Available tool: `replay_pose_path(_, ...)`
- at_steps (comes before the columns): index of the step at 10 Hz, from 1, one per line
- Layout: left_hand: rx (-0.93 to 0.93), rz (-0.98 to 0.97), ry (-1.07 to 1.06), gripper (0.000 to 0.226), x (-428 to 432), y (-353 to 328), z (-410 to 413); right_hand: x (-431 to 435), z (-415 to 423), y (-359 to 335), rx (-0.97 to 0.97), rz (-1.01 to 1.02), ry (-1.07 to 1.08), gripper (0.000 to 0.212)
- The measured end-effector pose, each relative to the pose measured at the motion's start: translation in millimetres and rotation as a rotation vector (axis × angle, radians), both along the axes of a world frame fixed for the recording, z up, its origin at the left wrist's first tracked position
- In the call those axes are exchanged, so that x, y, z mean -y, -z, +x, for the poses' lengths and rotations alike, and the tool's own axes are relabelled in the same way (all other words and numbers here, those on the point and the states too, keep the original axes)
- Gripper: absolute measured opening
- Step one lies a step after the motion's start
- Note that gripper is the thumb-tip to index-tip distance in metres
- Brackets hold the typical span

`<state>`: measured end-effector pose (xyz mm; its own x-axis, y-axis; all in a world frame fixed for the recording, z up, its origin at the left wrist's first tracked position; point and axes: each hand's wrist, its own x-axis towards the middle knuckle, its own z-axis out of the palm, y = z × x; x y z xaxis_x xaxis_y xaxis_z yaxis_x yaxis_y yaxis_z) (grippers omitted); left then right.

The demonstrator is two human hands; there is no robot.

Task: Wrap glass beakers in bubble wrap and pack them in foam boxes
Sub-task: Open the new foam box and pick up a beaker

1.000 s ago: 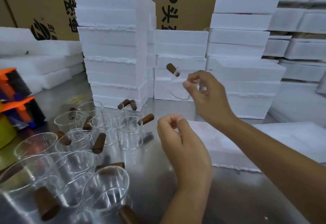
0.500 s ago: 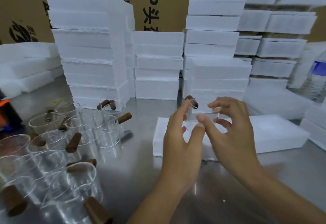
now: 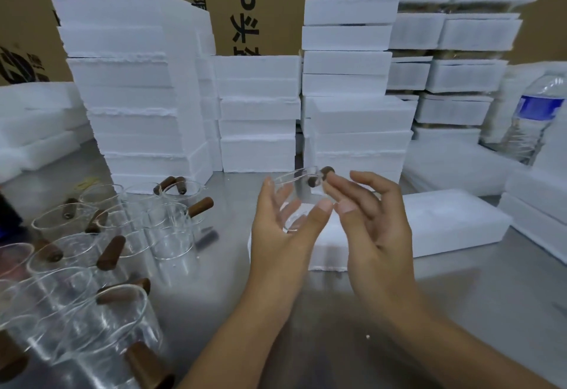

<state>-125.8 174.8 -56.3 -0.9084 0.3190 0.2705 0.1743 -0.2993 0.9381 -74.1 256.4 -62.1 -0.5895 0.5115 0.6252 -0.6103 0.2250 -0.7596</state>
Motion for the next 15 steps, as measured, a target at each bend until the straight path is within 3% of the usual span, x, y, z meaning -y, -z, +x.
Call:
replay_pose_path(1,0.116,0.052,0.053,0.087,1.2,1.4,-5.4,4.1,2.4,-4.4,-0.007,0.056,-0.022,0.025)
replay_pose_path(2,0.192,0.157,0.155,0.080,0.9,1.8,-9.1,-3.0,2.2,-20.5,-0.022,0.084,-0.013,0.024)
replay_pose_path(3,0.210,0.169,0.197,0.075,0.0,3.7,-10.9,-36.5,-7.6,-43.2,0.012,0.074,0.108,0.026)
replay_pose_path(4,0.229,0.166,0.225,0.075,-0.2,5.2,-11.2,-96.1,-25.0,-56.9,0.112,0.057,0.397,0.028)
replay_pose_path(5,0.246,0.180,0.222,0.077,1.1,2.4,-12.1,-165.0,-37.3,-56.6,0.292,0.160,0.682,0.016)
replay_pose_path(6,0.237,0.186,0.218,0.081,0.7,4.4,-16.6,-230.2,-40.0,-45.7,0.785,0.495,0.799,0.028)
replay_pose_path(7,0.228,0.204,0.224,0.079,1.3,4.8,-18.9,-261.0,-39.5,-34.0,1.160,0.688,0.812,0.048)
replay_pose_path(8,0.212,0.184,0.233,0.086,0.8,4.8,-19.7,-267.9,-42.2,-25.1,1.297,0.693,0.810,0.044)
replay_pose_path(9,0.218,0.150,0.245,0.080,-0.8,1.5,-18.3,-268.0,-45.3,-20.5,1.320,0.616,0.763,0.041)
replay_pose_path(10,0.198,0.220,0.306,0.059,-1.7,5.1,-17.7,-264.7,-48.2,-20.2,1.265,0.584,0.802,0.042)
replay_pose_path(12,0.197,0.206,0.292,0.072,-3.3,8.7,-17.2,-259.3,-47.2,-26.7,1.273,0.545,0.937,0.017)
replay_pose_path(15,0.215,0.219,0.252,0.081,-0.4,0.5,-13.2,-255.8,-45.6,-44.0,1.062,0.505,1.098,0.022)
